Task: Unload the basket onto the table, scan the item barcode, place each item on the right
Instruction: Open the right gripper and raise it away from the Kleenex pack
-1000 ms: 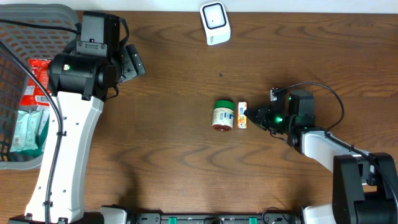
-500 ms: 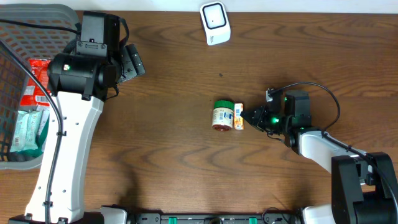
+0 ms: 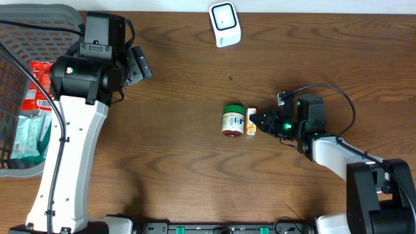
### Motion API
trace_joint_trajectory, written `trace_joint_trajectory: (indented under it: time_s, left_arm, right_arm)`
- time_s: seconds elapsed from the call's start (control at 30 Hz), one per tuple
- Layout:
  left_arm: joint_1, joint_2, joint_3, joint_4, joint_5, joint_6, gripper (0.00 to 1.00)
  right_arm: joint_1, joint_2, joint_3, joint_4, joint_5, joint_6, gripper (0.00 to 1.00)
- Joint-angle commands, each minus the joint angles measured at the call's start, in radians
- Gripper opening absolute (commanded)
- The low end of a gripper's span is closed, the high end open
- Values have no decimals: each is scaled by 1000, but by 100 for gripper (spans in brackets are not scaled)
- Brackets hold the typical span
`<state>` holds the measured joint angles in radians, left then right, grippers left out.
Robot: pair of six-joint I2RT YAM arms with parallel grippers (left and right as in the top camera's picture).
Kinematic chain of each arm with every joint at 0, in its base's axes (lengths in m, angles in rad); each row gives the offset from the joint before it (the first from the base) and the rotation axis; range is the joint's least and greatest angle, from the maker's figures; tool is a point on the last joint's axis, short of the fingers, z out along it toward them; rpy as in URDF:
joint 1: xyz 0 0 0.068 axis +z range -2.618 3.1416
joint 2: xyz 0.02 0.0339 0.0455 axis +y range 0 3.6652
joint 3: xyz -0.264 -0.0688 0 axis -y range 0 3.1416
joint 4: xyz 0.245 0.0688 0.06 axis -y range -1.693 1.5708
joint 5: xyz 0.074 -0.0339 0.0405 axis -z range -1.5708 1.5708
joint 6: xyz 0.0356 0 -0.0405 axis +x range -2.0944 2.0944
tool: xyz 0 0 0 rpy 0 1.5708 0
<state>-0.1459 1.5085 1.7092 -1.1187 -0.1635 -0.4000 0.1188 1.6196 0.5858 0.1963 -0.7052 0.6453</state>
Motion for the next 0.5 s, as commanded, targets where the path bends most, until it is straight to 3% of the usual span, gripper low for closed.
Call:
trace_joint_trajectory:
  time_s: [0.0,0.2,0.47]
  left_arm:
    - [3,1,11,-2,-3,-5,94]
    - [3,1,11,-2,-3,-5,94]
    - [3,1,11,-2,-3,-5,94]
  right_arm:
    - [-14,3,-9,2,2,-84,34]
    - [-42,2,-5,1,-7,-94,35]
    - [-48,-5,78,-110,-10,-137,46]
